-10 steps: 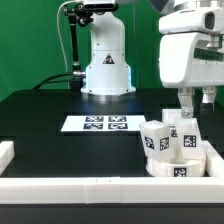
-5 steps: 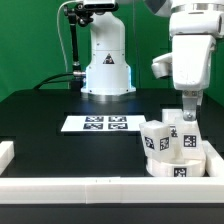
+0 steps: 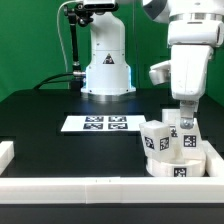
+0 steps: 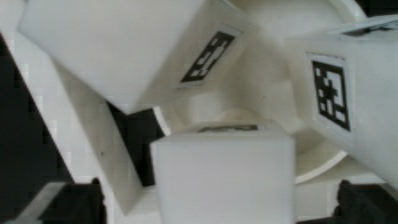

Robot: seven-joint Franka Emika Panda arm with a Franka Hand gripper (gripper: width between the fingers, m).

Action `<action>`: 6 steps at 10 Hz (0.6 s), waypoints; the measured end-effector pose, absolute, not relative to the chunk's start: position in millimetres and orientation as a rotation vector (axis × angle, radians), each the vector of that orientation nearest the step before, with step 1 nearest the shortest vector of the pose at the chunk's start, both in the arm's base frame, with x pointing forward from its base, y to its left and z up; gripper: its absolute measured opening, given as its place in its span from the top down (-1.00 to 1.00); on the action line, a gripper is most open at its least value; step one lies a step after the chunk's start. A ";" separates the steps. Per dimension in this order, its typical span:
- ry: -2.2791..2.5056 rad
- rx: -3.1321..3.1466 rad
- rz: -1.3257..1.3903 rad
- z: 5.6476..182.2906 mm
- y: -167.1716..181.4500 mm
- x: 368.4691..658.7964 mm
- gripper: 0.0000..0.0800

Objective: Assemble stool

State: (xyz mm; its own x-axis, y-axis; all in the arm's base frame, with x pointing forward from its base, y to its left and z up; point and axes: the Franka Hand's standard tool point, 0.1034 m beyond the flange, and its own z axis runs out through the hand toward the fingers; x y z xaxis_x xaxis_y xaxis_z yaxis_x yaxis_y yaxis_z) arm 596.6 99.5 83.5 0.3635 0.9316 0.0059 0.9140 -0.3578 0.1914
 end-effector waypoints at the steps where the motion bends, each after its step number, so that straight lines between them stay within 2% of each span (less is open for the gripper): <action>1: 1.680 2.463 0.169 83.3 99.1 596.4 -0.55; 2: 1.679 2.464 0.168 83.1 99.0 596.2 -0.11; 3: 1.677 2.465 0.170 83.5 99.0 596.4 0.15; 6: 1.582 2.533 0.179 83.5 98.9 596.4 0.15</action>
Offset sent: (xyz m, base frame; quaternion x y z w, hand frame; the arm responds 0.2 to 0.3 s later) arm 0.0000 0.0000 0.0000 0.0000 0.0000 0.0000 1.0000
